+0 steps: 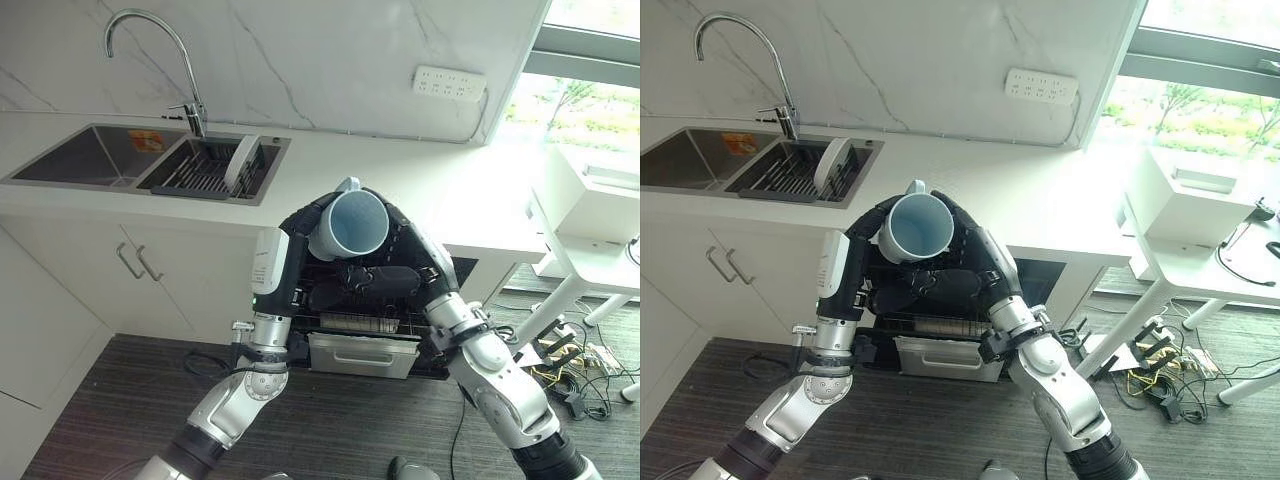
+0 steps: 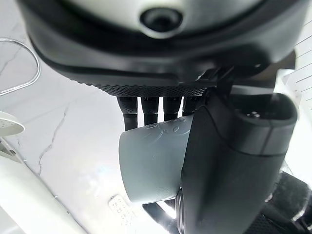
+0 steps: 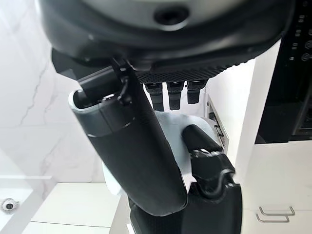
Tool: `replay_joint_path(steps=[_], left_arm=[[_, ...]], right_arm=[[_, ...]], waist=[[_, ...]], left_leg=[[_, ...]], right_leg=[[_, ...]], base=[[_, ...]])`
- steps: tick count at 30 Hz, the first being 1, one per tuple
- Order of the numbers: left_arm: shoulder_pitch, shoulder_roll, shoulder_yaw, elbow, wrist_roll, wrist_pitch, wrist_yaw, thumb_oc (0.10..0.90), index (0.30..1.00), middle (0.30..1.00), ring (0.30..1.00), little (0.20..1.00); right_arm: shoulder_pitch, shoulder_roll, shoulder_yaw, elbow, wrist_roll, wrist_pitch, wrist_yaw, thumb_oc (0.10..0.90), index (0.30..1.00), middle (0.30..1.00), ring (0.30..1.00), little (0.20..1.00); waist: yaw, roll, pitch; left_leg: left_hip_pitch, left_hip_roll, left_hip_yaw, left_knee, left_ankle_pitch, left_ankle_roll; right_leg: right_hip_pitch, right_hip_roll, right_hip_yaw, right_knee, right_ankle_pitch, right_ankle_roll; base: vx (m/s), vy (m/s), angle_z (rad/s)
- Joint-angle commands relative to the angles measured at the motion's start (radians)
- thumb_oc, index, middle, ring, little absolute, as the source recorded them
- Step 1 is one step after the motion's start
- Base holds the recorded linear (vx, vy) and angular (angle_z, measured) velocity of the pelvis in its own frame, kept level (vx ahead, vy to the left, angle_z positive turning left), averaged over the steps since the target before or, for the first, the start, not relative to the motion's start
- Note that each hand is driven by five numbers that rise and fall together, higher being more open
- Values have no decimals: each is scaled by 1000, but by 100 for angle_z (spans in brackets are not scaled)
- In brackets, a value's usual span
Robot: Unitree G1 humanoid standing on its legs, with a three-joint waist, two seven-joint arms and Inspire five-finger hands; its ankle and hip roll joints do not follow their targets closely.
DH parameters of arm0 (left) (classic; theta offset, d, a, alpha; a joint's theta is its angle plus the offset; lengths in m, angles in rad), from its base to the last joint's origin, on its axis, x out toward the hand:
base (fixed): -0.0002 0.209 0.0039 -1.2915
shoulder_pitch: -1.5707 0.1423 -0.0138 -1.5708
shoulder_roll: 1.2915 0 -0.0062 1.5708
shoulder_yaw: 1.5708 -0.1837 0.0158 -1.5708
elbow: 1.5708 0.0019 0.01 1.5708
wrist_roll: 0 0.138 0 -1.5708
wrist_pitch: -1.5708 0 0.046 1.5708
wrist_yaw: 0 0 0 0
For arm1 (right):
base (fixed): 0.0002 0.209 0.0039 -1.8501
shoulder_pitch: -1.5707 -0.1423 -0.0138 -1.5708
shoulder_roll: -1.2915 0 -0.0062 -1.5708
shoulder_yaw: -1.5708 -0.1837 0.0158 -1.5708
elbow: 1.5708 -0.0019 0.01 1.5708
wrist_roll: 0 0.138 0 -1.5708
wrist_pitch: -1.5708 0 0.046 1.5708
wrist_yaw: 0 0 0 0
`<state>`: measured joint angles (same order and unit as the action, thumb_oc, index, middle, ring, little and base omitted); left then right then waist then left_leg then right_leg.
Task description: Place the dishes in the dishwasher.
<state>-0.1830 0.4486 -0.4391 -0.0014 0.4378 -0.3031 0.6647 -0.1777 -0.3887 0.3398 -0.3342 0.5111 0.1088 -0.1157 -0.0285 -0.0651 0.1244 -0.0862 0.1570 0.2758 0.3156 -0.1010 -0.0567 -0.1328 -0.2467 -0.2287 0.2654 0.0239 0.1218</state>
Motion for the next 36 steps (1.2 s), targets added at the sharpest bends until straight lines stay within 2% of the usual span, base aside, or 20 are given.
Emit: replay_joint_path(steps=[1,26,36], left_arm=[[-161,-19,-12,-99,2,-38,57,400,300,300,300,300],[-170,-28,-81,-104,-23,-48,-11,400,300,300,300,300],[-172,-35,-109,-104,-28,-60,-36,400,300,300,300,300]], right_arm=[[-152,51,-43,-50,-35,-89,-27,800,900,900,900,900],[-223,69,-39,-90,-18,-123,-74,800,900,900,900,900],[-233,73,-49,-93,-36,-161,-104,800,900,900,900,900]], waist=[[0,15,-9],[11,14,-4],[10,16,-2]], left_leg=[[73,-8,-52,-16,-194,5],[71,-9,-53,-16,-195,7],[72,-12,-51,-16,-197,9]], right_leg=[[64,40,-11,35,-191,43],[66,46,-10,35,-196,39],[69,46,-10,35,-198,37]], base=[[0,0,0],[0,0,0],[8,5,-2]])
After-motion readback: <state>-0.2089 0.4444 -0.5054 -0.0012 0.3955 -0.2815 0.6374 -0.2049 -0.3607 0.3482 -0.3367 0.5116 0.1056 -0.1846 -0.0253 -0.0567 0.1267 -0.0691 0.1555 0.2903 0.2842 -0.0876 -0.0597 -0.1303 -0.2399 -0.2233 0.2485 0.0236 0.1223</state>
